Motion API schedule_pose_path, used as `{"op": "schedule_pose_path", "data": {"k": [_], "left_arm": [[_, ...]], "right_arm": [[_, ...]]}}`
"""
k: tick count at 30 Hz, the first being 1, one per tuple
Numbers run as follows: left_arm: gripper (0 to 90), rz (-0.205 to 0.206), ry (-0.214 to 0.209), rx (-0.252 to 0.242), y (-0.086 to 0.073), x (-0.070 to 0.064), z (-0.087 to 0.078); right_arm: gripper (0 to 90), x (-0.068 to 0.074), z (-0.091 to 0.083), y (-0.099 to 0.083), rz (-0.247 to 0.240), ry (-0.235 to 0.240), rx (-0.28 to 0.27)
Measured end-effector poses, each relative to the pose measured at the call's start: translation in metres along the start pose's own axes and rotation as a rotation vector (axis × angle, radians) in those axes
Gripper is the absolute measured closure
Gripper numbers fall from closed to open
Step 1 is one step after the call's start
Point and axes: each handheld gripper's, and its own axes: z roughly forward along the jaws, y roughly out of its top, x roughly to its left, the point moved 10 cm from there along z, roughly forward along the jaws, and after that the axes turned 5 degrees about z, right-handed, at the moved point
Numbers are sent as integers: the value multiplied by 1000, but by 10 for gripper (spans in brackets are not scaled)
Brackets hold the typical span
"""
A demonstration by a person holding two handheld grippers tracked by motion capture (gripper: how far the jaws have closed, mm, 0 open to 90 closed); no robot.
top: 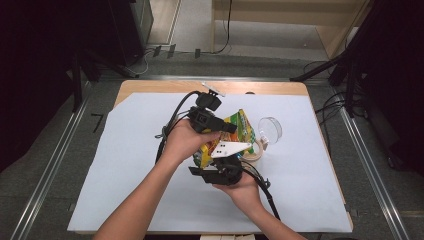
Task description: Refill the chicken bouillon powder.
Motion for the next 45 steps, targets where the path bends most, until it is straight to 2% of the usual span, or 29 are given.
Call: {"op": "schedule_pose_path", "data": {"k": [8,12,32,35,38,40,45], "left_arm": [[817,-2,-28,-27,-10,0,-3],[816,-2,-43,-37,-17,1,-2],[809,-26,-103,-108,-33,7,-1],[795,-28,-107,-106,-35,7,-1],[818,-19,-102,-109,-37,7,-3],[828,-31,-116,-107,-39,7,-4],[842,-33,-120,-108,-44,8,-6]], "right_arm": [[626,2,4,-6,-15,15,11],[631,0,5,-11,-36,-5,28],[584,-3,12,-29,-47,-19,70],[572,-2,14,-31,-51,-14,73],[571,-1,15,-31,-78,-6,63],[565,-1,16,-33,-83,-4,67],[554,-2,19,-39,-67,-2,82]]}}
